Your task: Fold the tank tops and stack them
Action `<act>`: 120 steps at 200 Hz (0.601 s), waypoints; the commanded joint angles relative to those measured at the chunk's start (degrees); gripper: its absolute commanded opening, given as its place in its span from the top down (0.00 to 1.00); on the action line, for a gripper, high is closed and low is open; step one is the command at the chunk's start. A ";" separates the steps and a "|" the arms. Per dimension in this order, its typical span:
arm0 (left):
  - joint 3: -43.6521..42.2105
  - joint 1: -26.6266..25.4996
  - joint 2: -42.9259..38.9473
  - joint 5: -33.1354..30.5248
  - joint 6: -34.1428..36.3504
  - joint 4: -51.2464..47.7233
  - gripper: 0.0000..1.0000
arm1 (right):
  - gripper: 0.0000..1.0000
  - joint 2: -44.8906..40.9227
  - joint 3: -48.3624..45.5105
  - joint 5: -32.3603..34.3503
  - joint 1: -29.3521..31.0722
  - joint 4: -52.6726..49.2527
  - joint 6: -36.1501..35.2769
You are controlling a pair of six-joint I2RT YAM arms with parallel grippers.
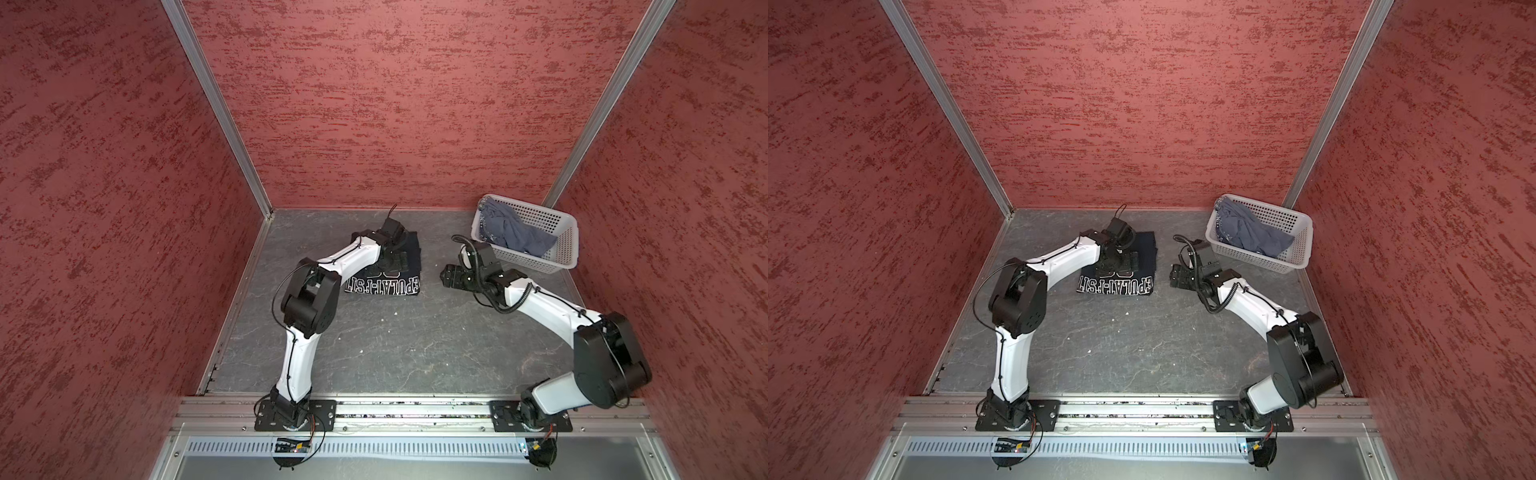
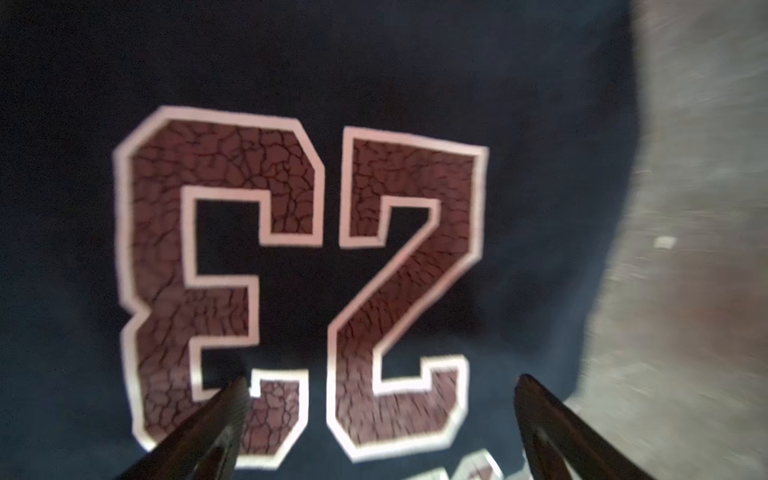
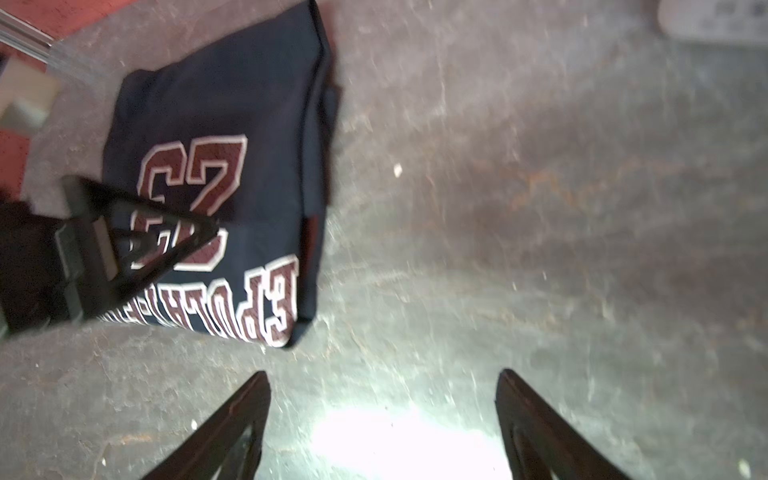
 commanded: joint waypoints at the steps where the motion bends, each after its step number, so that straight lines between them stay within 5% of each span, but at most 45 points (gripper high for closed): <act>1: 2.99 0.80 2.21 -3.24 2.62 -4.14 0.00 | 0.13 -4.41 -2.34 -0.74 0.07 3.57 2.54; 120: 8.76 22.53 6.23 -1.75 13.62 -5.39 0.00 | 0.12 -8.09 -3.11 3.66 0.06 -0.38 1.41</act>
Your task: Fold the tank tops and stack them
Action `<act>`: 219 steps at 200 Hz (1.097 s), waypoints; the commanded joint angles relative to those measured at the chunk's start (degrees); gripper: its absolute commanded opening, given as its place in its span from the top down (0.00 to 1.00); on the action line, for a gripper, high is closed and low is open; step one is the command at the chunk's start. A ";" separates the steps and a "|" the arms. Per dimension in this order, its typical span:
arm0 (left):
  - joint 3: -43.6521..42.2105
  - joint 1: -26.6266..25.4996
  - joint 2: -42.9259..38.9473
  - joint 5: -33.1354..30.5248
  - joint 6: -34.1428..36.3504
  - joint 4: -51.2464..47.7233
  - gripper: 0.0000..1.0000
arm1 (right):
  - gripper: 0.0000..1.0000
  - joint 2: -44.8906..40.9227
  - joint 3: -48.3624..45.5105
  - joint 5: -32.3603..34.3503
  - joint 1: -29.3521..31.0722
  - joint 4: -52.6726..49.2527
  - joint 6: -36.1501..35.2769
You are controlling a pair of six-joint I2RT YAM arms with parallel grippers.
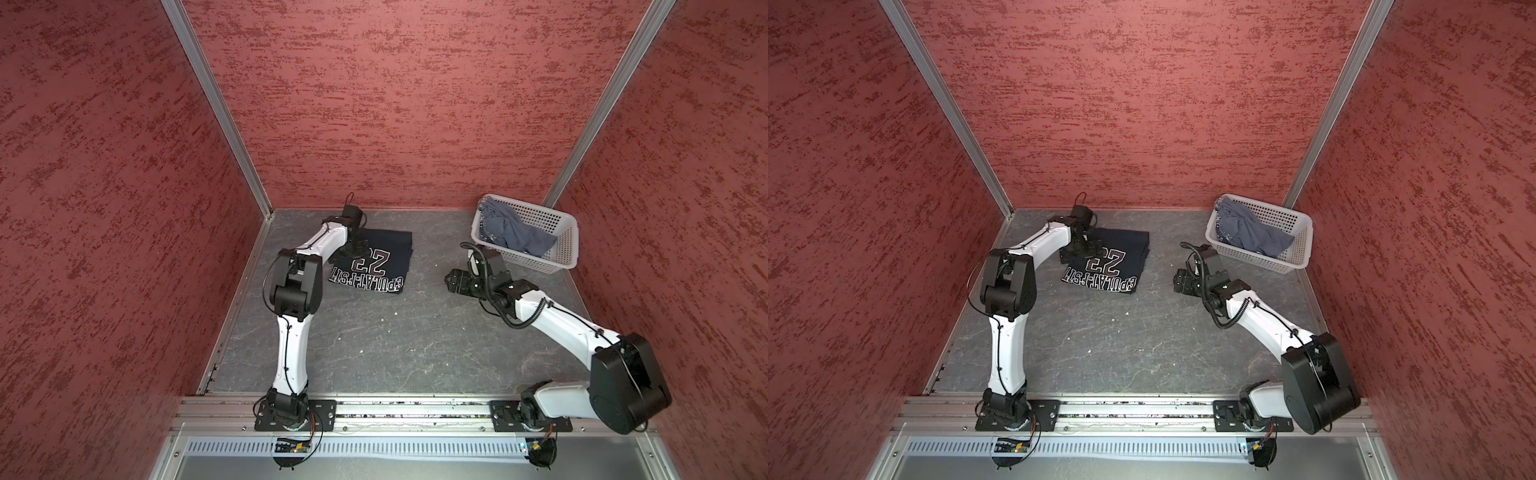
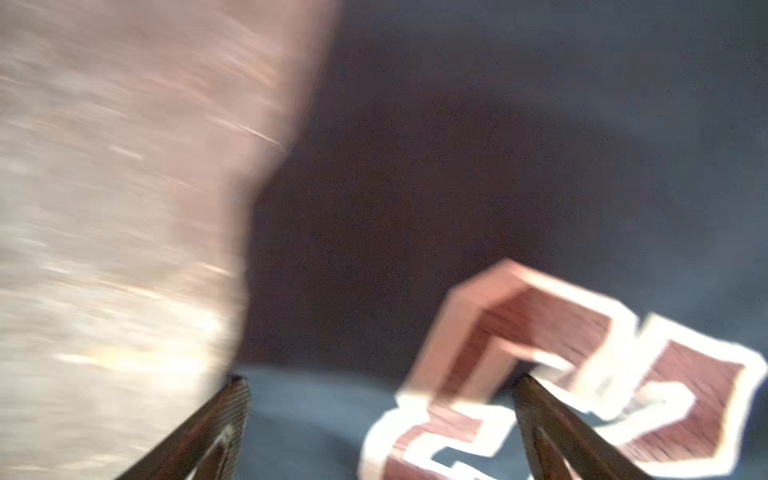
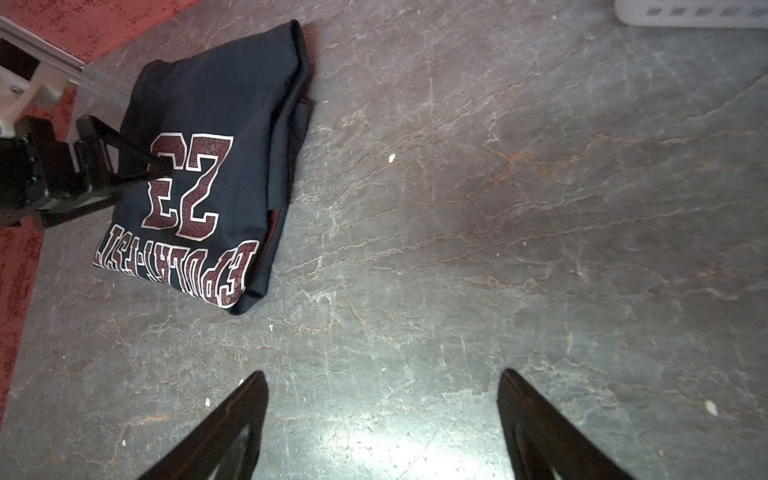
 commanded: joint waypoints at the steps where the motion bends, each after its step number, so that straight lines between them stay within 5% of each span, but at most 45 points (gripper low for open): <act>1: 2.24 4.18 2.27 0.84 2.67 -0.93 0.00 | 0.12 -1.92 0.54 2.52 0.06 -1.24 0.15; 30: 1.96 5.98 -0.76 0.49 1.95 -1.28 0.02 | 0.12 -3.72 0.63 3.72 0.04 -2.84 -0.30; 86: -4.01 -6.47 -12.28 -0.56 1.55 0.90 0.01 | 0.11 -4.77 -0.87 3.33 0.03 -1.88 0.83; 147: 10.45 -18.49 2.68 0.22 1.92 -4.14 0.01 | 0.09 -6.70 -2.38 3.69 0.04 -2.20 1.31; 219: 24.53 -18.88 16.31 -2.24 4.11 -11.24 0.09 | 0.09 -6.89 -3.99 4.10 0.05 -1.69 1.38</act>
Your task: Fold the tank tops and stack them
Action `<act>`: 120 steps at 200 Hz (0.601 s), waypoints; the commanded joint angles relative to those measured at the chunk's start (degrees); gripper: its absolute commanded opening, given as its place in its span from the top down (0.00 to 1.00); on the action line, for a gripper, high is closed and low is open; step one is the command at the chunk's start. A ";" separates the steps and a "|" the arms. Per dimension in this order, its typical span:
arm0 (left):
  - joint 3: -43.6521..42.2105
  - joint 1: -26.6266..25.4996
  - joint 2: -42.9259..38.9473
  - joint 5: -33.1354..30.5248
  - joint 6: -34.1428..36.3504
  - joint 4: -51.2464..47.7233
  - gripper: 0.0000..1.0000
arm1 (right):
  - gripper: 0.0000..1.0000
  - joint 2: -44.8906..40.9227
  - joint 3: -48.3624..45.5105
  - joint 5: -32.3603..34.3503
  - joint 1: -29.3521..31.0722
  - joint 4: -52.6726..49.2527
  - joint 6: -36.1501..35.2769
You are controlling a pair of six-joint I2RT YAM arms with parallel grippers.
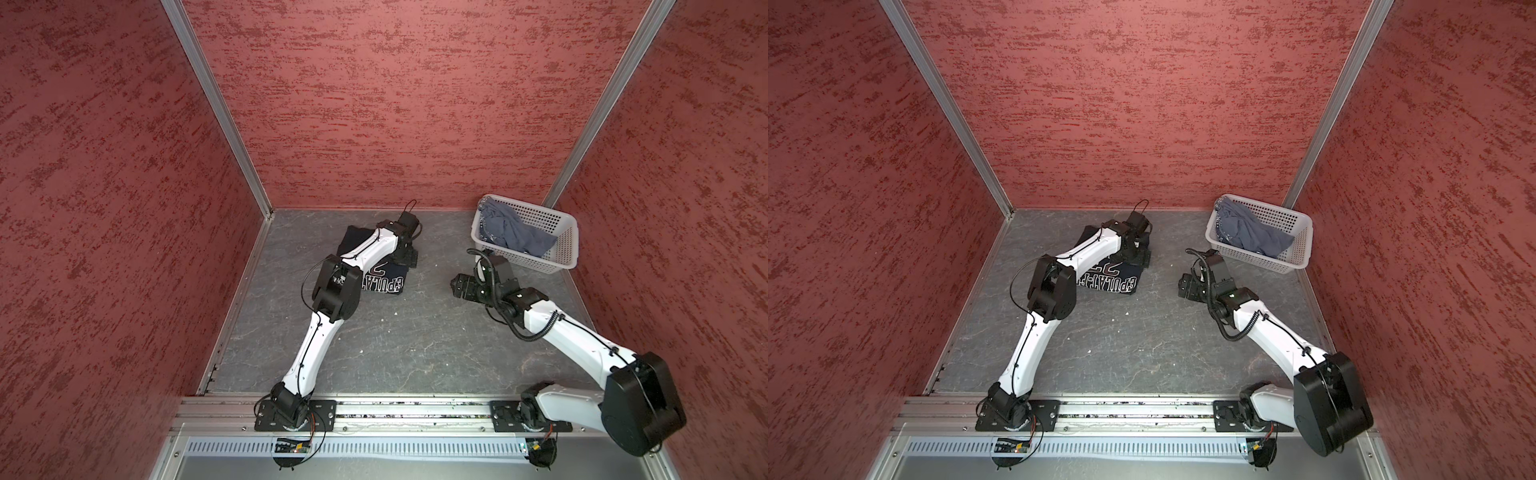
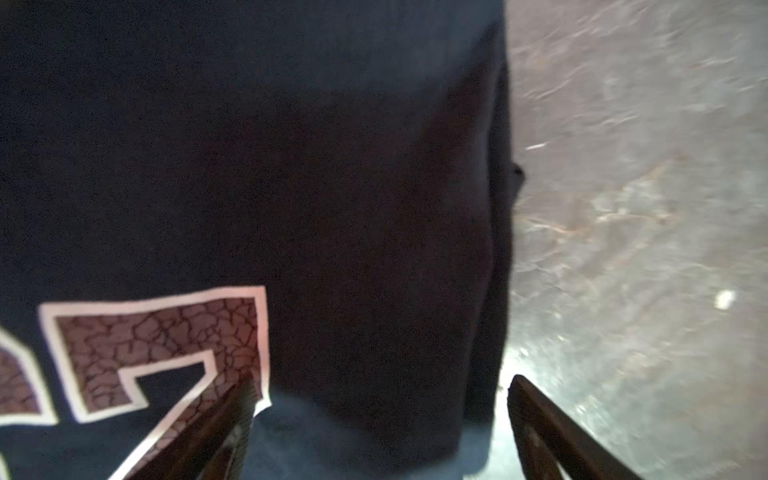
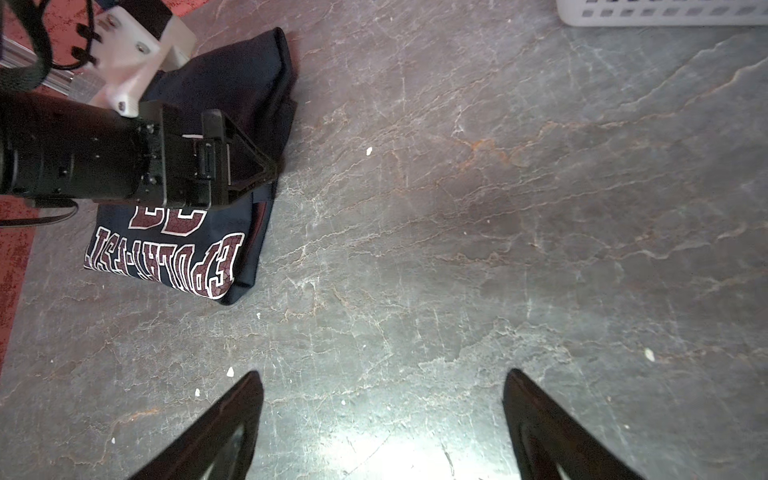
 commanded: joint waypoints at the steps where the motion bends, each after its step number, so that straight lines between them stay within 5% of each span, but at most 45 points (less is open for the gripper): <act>1: 2.76 1.25 1.88 -2.14 1.50 -3.54 0.09 | 0.09 -0.66 -0.19 1.81 0.06 0.33 0.61; 37: 0.74 5.73 2.12 -4.26 1.04 -3.49 0.23 | 0.09 -0.20 0.10 1.96 0.04 0.06 0.30; 120: -1.36 19.56 0.28 -2.72 9.90 -1.03 0.23 | 0.09 -1.19 0.66 3.09 0.04 -1.84 0.26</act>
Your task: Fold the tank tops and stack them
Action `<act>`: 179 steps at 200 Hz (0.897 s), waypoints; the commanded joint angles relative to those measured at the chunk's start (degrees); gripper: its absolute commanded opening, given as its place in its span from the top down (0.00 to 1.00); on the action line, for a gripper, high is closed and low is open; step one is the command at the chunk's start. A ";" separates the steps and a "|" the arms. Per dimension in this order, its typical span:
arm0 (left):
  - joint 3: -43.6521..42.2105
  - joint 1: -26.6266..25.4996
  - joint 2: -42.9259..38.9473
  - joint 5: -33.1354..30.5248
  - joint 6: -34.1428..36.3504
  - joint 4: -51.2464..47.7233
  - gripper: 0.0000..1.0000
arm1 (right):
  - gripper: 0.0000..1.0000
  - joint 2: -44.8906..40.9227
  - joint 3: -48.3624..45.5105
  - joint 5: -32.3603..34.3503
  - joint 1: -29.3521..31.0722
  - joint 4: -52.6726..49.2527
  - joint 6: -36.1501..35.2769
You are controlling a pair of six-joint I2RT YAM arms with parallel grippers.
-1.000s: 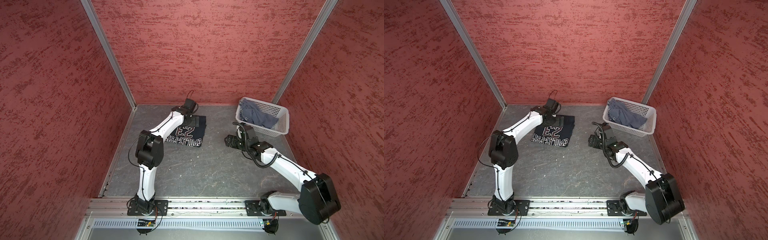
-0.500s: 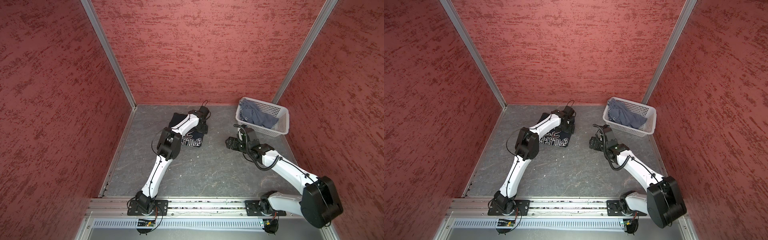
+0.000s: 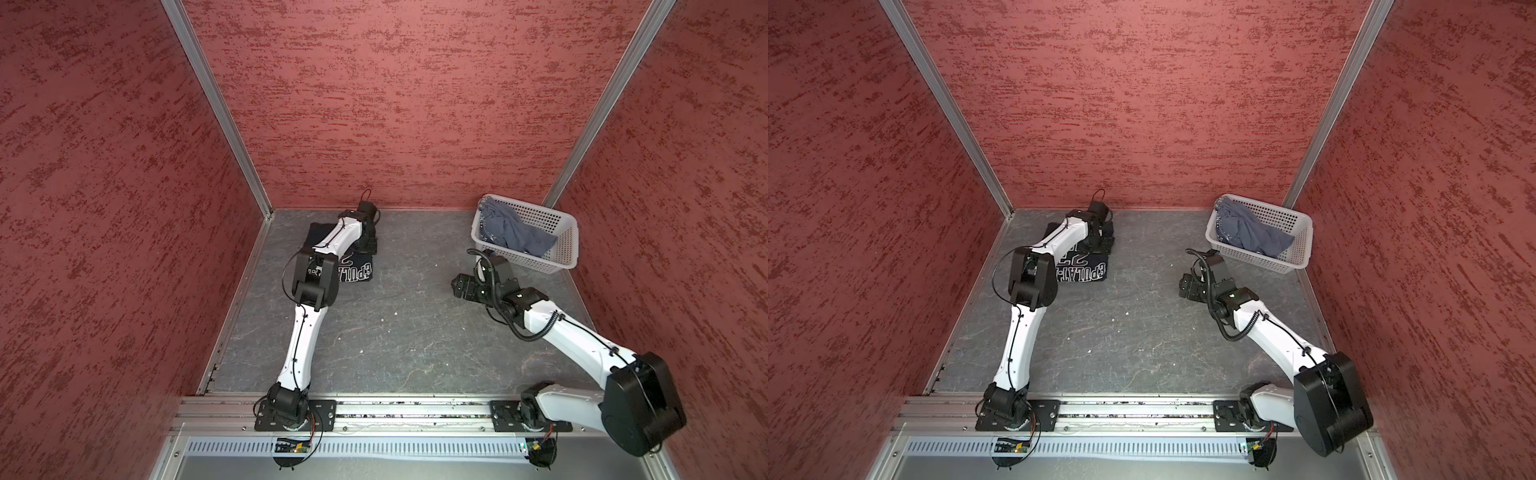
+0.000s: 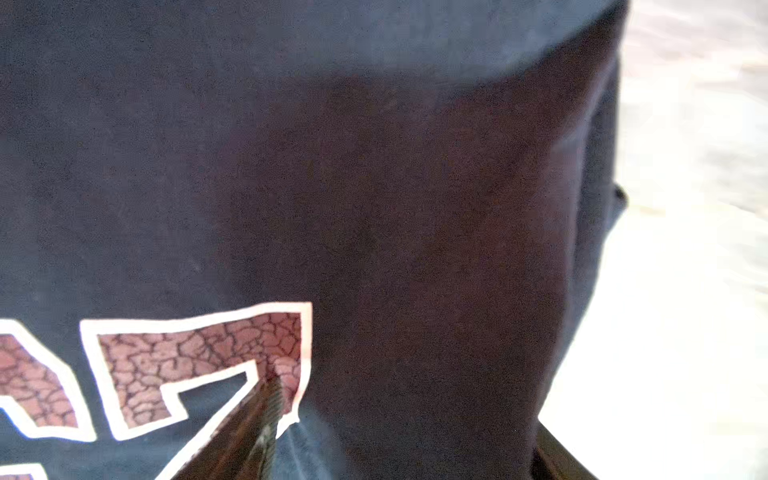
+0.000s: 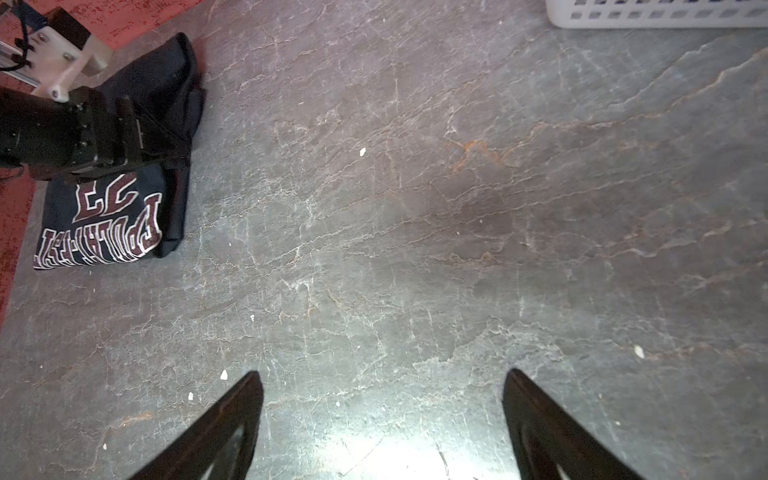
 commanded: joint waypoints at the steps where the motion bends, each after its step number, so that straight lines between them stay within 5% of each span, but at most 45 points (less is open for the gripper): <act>1: -0.75 3.35 -0.32 0.01 5.13 -0.82 0.23 | 0.09 -1.19 0.66 2.22 0.05 -1.27 0.28; 71: 0.22 10.53 -0.01 -2.47 10.61 -0.40 0.21 | 0.09 -2.22 1.84 3.35 0.06 -3.68 -0.09; 125: -2.31 16.08 -1.59 -1.75 7.97 0.02 0.20 | 0.09 -4.60 2.18 4.85 0.07 -4.62 0.43; 179: -3.48 14.60 -5.91 -0.22 6.36 -0.13 0.15 | 0.09 -4.97 5.59 6.83 0.04 -7.03 0.18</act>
